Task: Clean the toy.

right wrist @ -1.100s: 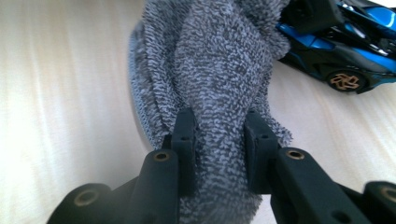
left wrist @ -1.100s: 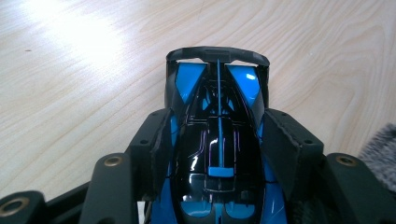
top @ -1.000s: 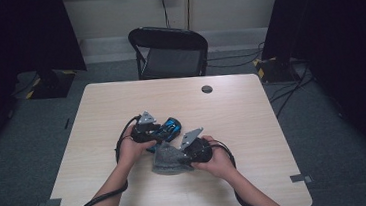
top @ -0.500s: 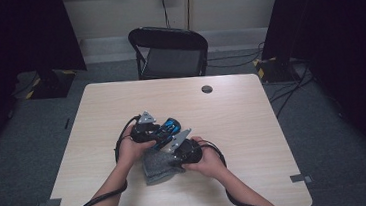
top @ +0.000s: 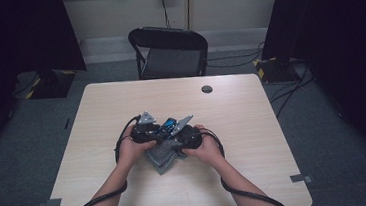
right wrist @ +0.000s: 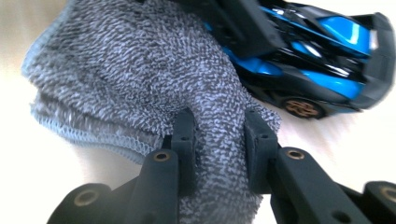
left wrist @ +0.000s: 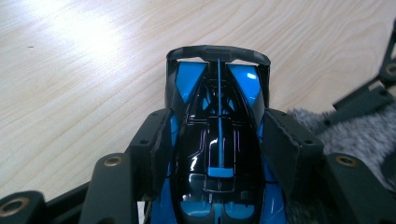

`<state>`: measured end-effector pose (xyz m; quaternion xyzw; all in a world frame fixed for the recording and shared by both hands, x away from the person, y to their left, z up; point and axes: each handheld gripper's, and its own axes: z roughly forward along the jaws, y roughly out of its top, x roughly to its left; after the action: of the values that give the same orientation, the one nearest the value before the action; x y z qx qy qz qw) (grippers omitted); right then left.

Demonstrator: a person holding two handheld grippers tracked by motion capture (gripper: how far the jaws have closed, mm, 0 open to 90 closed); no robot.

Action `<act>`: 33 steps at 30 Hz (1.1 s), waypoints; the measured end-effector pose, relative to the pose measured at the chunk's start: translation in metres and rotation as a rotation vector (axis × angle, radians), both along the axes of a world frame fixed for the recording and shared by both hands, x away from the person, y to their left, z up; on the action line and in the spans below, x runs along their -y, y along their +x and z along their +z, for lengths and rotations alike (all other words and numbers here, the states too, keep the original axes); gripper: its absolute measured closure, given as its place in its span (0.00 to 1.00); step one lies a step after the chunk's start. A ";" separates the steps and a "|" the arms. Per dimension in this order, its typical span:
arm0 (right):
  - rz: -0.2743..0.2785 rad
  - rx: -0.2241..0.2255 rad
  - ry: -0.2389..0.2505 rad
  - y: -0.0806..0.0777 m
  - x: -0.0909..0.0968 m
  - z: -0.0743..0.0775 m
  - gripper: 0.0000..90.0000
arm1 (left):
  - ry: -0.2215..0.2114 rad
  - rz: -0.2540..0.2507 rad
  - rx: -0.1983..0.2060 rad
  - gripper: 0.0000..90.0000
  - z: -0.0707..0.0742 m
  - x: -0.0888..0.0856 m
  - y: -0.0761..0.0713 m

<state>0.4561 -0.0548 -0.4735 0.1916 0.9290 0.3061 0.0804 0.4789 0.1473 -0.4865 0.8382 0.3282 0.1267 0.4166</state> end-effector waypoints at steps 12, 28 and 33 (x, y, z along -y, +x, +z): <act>-0.096 0.013 -0.022 0.013 0.017 0.001 0.78 | -0.005 0.000 0.003 0.48 -0.001 0.000 0.000; -0.159 0.038 -0.036 0.018 0.032 0.001 0.78 | -0.019 0.007 0.001 0.48 -0.001 -0.001 -0.001; -0.187 0.043 -0.041 0.020 0.038 0.001 0.78 | -0.015 0.007 0.000 0.48 -0.001 -0.001 -0.001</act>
<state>0.4759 -0.0928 -0.4722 0.2693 0.9112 0.2821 0.1327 0.4781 0.1483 -0.4875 0.8340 0.3320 0.1259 0.4224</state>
